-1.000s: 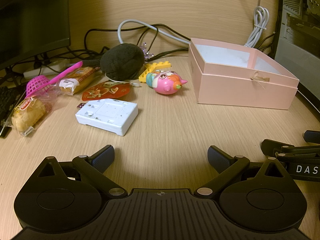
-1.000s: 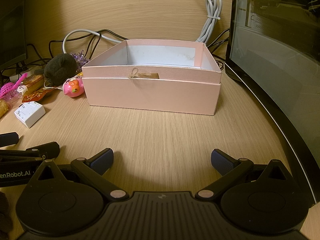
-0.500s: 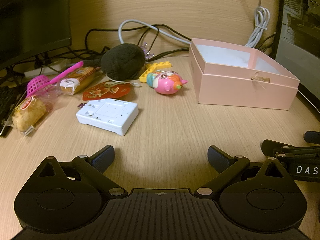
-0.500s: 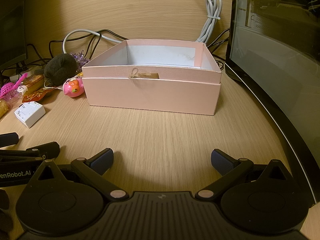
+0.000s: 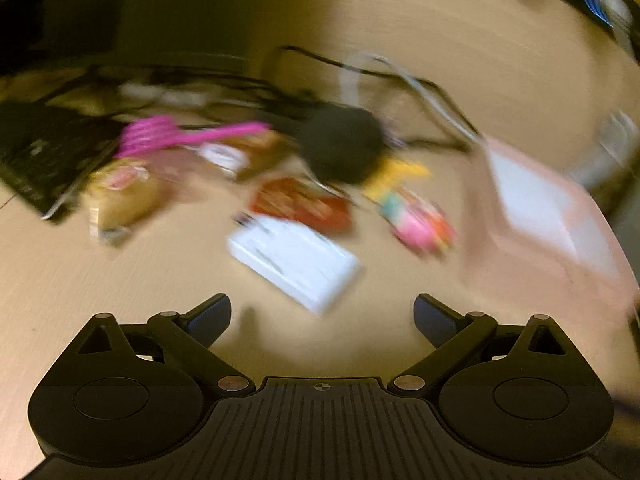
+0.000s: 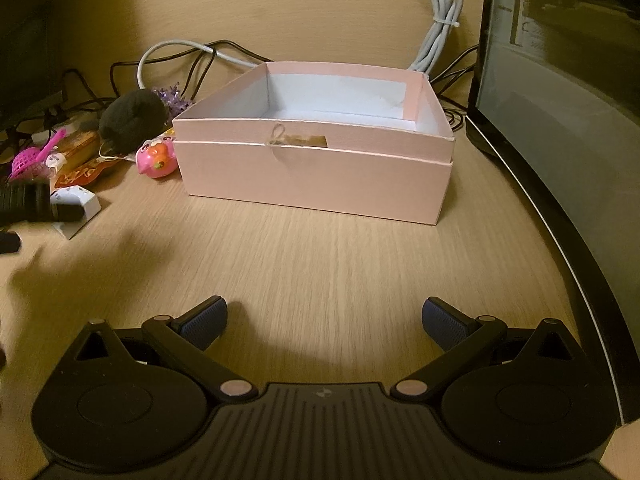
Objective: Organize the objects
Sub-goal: 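Grasp the white battery box with left tool while right grasps bread packet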
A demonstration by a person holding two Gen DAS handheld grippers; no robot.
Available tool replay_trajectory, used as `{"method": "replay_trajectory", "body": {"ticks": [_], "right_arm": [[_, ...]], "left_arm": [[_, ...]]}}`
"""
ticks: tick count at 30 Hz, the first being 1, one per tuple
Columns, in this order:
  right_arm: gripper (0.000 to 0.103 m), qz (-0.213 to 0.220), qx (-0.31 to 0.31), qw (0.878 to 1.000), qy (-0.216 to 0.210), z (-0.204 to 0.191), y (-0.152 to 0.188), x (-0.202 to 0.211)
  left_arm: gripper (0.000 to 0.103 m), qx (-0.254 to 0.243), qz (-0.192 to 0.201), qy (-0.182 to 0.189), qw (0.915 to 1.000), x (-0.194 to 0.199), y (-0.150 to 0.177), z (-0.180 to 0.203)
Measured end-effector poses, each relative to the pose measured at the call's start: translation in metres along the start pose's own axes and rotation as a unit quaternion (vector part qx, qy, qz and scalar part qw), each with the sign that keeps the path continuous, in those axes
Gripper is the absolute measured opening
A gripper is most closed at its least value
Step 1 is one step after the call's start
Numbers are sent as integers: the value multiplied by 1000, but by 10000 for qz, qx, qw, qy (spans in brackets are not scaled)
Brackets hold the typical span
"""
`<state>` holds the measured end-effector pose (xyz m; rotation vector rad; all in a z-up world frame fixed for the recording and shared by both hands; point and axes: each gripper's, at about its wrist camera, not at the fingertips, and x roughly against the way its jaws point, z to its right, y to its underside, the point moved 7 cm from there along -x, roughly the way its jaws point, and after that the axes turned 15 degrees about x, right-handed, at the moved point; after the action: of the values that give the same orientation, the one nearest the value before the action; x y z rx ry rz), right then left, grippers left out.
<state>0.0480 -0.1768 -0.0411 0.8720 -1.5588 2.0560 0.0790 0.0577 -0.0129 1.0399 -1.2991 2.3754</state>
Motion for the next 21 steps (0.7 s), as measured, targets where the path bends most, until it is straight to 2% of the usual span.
{"method": "replay_trajectory", "body": {"ticks": [2,4,7,11,15,17,19,21], "right_arm": [[103,-35,-16,10000,8,0,0,0],[103,-70,-97,9999,84,-1,0,1],[103,-111,-199,9996,193,-2,1,2],[103,-108,-78,9999,59,-1,3,4],[103,-86,77,9999,-99,0,5,6],[103,-89,98,9998,-113,0,5,6],[103,-90,97,9999,-110,-1,5,7],[103,-98,102,9998,-110,-2,5,8]], "left_arm": [[101,371,-183,-178,9990,-13,-15,-3],[101,496,-359,-315,9976,-25,-23,0],[101,370,-340,-613,9969,-39,-27,4],[101,209,-385,-953,9945,-51,-26,-1],[100,-60,-246,-986,9948,-52,-25,-7],[93,-175,-156,-979,9949,-51,-26,-10],[70,-503,76,-1000,9937,-47,-27,-13],[56,-774,183,-858,9931,-42,-28,-19]]}}
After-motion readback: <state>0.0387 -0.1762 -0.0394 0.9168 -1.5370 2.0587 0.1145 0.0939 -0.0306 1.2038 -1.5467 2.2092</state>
